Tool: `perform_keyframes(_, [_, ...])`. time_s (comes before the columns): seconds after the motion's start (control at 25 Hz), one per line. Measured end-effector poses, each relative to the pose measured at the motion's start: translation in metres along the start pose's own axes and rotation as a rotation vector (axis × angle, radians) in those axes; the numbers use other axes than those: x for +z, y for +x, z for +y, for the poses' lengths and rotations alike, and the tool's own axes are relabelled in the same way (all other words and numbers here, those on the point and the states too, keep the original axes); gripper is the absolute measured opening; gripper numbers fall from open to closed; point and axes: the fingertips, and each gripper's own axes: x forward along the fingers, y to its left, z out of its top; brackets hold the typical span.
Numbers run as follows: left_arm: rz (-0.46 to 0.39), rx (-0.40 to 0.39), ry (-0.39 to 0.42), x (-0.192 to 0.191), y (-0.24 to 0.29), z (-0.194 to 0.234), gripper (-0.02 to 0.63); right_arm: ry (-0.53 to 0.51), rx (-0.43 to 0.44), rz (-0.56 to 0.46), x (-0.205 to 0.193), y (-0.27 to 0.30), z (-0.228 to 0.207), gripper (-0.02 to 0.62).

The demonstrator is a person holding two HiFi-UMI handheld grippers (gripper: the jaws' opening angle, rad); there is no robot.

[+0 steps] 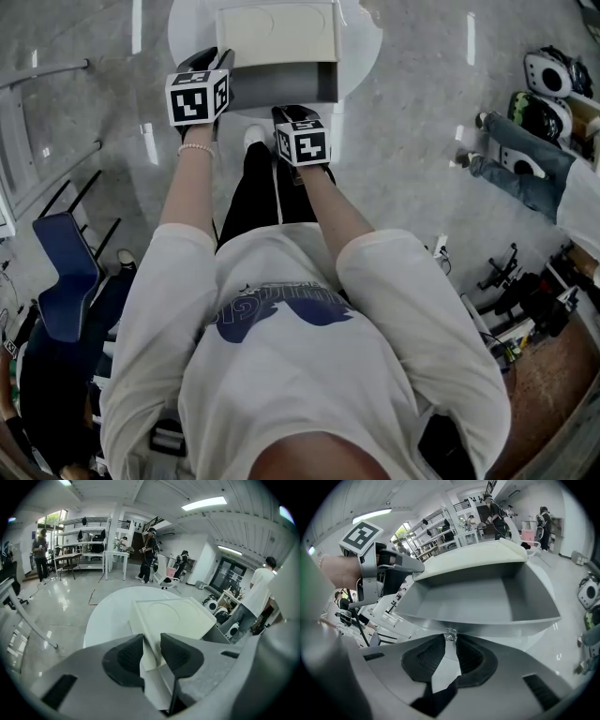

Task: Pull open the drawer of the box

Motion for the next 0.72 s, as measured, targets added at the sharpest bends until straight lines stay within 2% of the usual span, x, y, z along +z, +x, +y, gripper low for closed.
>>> perform_keyframes(0.16, [-0.003, 0.003, 0.002, -0.001, 0.000, 0.001, 0.124, 0.001, -0.007, -0.016, 0.001, 0.001, 0.001, 0.076])
perform_keyframes(0.36, [-0.008, 0.001, -0.001, -0.001, 0.002, 0.002, 0.124, 0.065, 0.010, -0.013, -0.004, -0.008, -0.005, 0.148])
perform_keyframes(0.48, [-0.027, -0.013, -0.030, -0.001, -0.001, 0.002, 0.126, 0.086, 0.027, -0.028, -0.002, -0.034, -0.018, 0.159])
perform_keyframes(0.6, [-0.080, -0.011, -0.052, 0.004, -0.017, 0.002, 0.135, 0.083, 0.026, -0.110, 0.017, -0.079, -0.037, 0.143])
perform_keyframes(0.72, [-0.189, 0.013, -0.055, 0.026, -0.058, 0.002, 0.135, 0.081, 0.021, -0.272, 0.063, -0.136, -0.053, 0.138])
